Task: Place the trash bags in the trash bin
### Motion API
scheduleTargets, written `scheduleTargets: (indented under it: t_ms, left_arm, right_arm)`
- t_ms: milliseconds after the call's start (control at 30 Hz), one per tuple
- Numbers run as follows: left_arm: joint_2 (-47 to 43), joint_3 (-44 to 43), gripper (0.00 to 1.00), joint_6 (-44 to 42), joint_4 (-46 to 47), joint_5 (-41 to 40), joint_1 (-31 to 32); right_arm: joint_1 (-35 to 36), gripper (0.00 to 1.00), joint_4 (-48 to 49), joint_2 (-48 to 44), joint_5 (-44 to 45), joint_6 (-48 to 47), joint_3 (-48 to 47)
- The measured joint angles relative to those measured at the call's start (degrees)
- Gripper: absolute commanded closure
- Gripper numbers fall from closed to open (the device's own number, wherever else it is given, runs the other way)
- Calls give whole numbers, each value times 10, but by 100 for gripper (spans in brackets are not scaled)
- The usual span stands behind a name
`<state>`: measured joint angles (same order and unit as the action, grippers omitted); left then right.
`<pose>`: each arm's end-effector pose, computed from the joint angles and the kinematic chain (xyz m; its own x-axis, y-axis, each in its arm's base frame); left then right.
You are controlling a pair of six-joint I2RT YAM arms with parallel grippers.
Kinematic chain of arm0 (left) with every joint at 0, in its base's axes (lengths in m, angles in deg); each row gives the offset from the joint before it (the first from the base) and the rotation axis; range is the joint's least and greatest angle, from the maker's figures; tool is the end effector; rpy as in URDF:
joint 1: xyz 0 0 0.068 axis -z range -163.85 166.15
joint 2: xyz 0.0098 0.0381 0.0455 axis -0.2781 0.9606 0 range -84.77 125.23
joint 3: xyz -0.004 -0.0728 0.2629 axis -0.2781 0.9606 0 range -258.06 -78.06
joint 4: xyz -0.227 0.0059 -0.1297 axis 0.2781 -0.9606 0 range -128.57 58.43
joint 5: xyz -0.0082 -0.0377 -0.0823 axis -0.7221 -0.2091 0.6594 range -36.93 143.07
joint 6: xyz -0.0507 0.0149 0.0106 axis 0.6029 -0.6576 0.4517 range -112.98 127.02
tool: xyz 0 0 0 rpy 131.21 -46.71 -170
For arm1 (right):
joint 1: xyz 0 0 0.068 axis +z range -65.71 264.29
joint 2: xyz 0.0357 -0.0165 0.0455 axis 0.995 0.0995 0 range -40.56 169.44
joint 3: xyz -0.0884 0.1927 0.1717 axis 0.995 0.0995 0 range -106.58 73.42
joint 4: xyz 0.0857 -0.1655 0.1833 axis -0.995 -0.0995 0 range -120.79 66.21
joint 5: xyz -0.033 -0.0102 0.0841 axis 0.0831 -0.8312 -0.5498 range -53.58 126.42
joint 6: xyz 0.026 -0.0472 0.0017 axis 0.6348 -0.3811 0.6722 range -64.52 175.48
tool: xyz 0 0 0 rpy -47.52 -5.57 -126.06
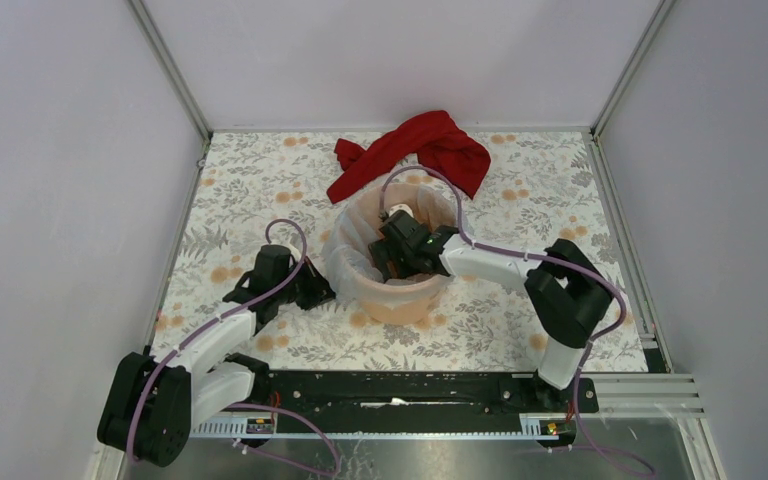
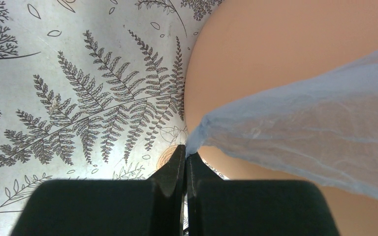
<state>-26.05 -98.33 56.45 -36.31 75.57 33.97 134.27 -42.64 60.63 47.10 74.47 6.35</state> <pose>0.1767 -0.0713 0.1606 -0.8403 -0.4670 -0.2752 -0.1382 0.6755 -0.7243 0.2451 0.2817 0.1977 -0.7069 -0.3447 -0.6176 -0.4767 0.8772 0.0561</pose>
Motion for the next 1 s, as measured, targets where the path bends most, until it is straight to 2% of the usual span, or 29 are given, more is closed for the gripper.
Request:
scheduleTargets:
  t_ms: [200,467,700,1000]
  left_arm:
    - [0,0,100,0,0,0,0]
    - [0,0,100,-1,0,0,0]
    - [-2,0,91,-6,-4,-2,0]
    - [-56,-9,71,-25,-68,-34,0]
  right_arm:
    - [3,0,30,29,-3,8,2]
    - [3,0,2,13,-3,8,-4]
    - [3,0,-39,-47,1,7,-25]
    - [3,0,-61,-81,11,-9,-61]
